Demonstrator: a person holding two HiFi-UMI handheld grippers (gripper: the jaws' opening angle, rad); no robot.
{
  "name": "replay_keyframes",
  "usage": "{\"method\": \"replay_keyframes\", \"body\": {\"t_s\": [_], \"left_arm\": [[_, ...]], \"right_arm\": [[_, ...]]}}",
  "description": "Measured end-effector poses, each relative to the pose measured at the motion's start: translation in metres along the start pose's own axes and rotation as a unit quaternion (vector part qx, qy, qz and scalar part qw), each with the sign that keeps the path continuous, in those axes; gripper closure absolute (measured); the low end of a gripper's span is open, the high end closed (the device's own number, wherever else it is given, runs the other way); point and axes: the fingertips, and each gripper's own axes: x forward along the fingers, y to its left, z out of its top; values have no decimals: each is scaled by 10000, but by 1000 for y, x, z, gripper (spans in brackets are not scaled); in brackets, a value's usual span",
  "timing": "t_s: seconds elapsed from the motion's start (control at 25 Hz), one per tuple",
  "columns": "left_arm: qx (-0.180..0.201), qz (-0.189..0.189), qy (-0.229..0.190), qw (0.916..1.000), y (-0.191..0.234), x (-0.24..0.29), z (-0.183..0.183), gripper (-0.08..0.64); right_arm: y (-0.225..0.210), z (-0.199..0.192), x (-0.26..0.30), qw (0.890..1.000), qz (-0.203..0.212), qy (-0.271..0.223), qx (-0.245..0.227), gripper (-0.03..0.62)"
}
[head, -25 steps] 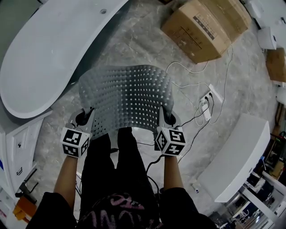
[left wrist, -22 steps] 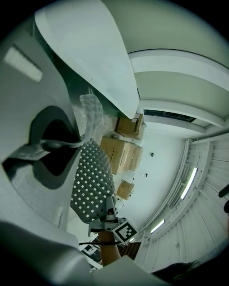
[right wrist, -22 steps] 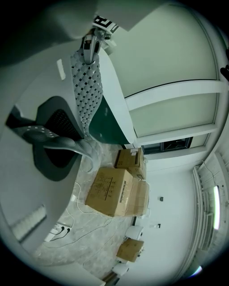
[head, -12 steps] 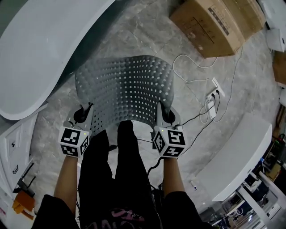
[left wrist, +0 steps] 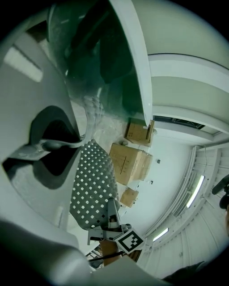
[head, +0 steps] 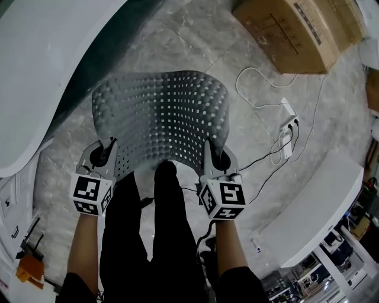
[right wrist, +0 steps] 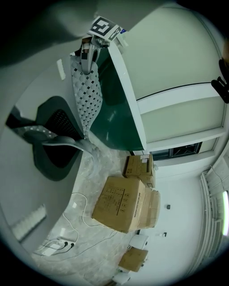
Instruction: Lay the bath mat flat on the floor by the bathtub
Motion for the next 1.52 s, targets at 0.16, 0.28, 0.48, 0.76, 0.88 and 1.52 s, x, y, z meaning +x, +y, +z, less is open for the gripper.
{"method": "replay_keyframes", "body": {"t_s": [0.16,0.28,0.48,0.76,0.88,1.52], "left_arm": [[-55,53,-23,10000,13,26,-17,546],[-68,112,45,9999,25,38,-28,546],[-21,125,160,9998,32,53,-32,548],[13,110,145,9998,33,82,-34,548],[23,118,159,9998,35,98,-40,546],[153,267,276,9991,67,168,-102,546]], "right_arm": [[2,-16,30,10000,-2,15,-17,545],[10,-25,46,10000,41,66,1,545],[18,-26,63,9998,178,109,-69,545],[17,-31,90,9996,220,105,-121,546],[12,-40,105,9995,237,141,-120,546],[-2,-102,176,9984,343,319,-312,546]]}}
